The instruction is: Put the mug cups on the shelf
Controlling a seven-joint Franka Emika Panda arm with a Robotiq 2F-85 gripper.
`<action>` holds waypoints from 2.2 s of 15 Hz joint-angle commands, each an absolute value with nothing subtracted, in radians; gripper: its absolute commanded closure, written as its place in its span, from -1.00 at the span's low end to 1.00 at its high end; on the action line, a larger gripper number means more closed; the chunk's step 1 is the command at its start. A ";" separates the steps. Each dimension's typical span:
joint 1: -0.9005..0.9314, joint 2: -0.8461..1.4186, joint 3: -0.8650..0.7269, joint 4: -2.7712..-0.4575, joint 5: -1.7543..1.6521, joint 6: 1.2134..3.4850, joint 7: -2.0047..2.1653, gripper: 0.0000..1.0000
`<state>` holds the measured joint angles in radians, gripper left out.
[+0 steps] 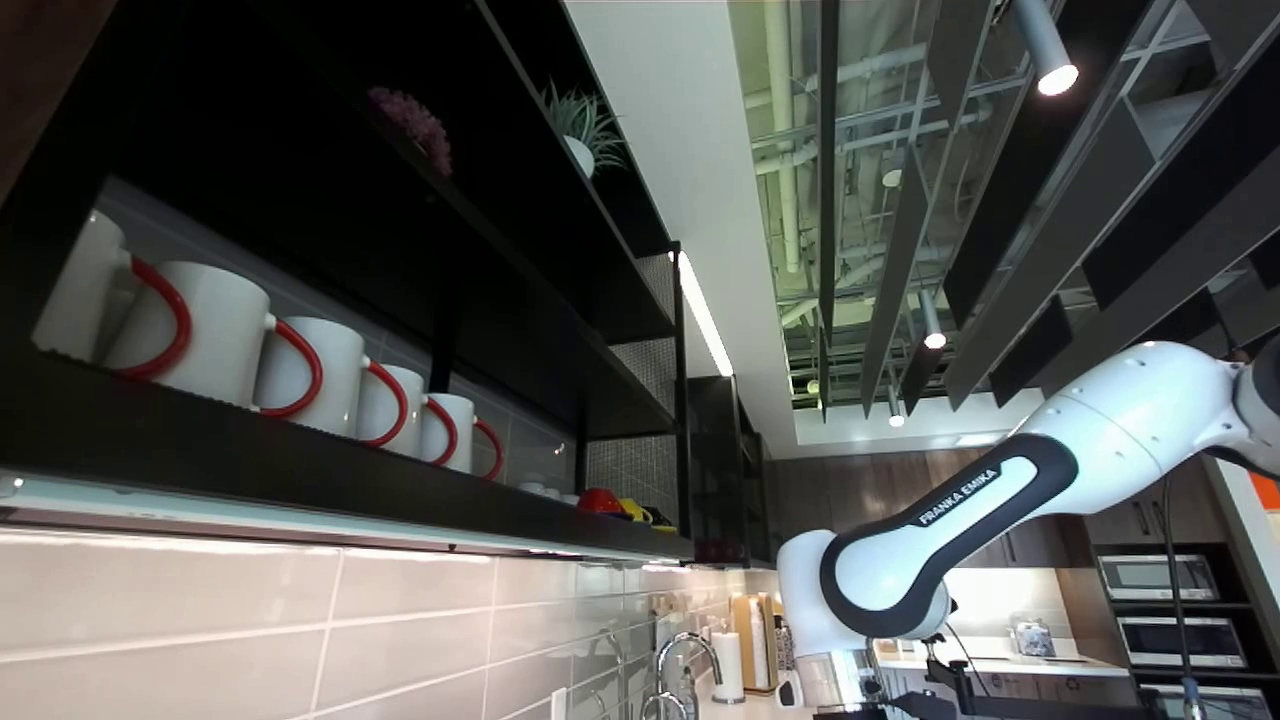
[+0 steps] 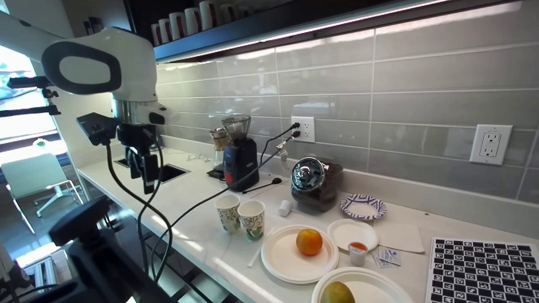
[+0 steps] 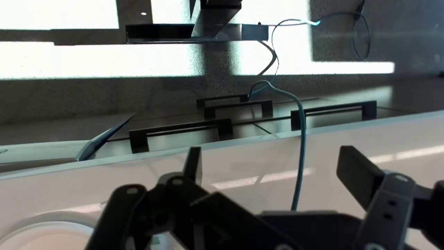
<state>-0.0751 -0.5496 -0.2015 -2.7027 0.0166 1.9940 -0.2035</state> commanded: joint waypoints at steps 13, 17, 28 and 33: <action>-0.079 -0.229 -0.208 -2.625 0.095 2.538 -0.220 -1.00; -0.086 -0.183 -0.193 -2.611 0.044 2.584 -0.220 -1.00; -0.102 0.073 -0.151 -2.522 -0.034 2.840 -0.525 -1.00; -0.128 0.149 -0.098 -2.492 0.166 2.905 -0.687 -1.00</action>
<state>-0.1099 0.0917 -0.1310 -2.5297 0.0528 2.8674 -0.5908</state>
